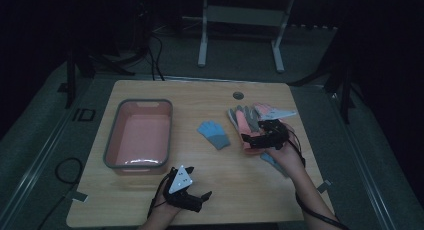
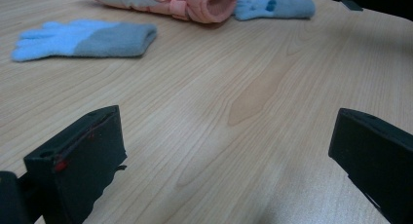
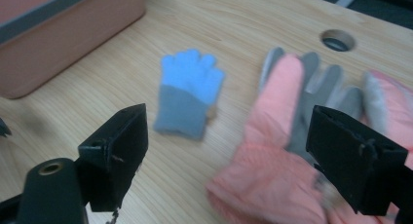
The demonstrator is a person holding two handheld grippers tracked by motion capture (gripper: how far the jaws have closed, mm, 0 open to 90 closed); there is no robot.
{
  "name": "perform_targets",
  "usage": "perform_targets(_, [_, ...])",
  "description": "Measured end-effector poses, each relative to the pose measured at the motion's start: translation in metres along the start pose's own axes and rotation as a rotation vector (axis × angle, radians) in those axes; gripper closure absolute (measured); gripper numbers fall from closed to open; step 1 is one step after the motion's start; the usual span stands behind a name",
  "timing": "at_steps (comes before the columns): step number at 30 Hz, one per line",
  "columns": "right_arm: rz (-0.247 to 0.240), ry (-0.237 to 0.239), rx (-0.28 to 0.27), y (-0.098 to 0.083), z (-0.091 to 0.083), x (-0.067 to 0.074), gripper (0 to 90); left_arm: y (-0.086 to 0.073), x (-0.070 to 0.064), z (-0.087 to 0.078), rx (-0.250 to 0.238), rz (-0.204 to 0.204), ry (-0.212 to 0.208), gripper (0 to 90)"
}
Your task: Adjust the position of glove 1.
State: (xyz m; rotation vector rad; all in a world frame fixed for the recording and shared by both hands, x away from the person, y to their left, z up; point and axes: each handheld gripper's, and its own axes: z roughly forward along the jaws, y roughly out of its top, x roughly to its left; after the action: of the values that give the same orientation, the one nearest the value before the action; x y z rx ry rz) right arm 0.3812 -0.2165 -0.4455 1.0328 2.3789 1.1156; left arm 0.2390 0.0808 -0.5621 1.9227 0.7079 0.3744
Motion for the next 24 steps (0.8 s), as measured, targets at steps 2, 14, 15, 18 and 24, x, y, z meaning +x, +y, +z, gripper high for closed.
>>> perform_targets(2, [-0.016, 0.017, 0.010, 0.006, 0.011, 0.005, 16.6, 0.000, 0.000, 0.000, 0.001, 0.001, -0.003, 0.0])
perform_targets(14, [-0.075, 0.058, 0.082, 0.020, 0.064, 0.020, 39.0, 0.000, 0.000, 0.000, -0.002, 0.004, -0.012, 0.0])
perform_targets(15, [-0.079, 0.061, 0.092, 0.022, 0.068, 0.021, 41.9, 0.000, 0.000, 0.000, -0.001, 0.007, -0.012, 0.0])
perform_targets(18, [-0.082, 0.070, 0.099, 0.025, 0.077, 0.021, 43.8, 0.000, 0.000, 0.000, -0.003, 0.005, -0.013, 0.0])
perform_targets(24, [-0.104, 0.098, 0.147, 0.030, 0.107, 0.025, 50.1, 0.000, 0.000, 0.000, -0.004, 0.009, -0.017, 0.0])
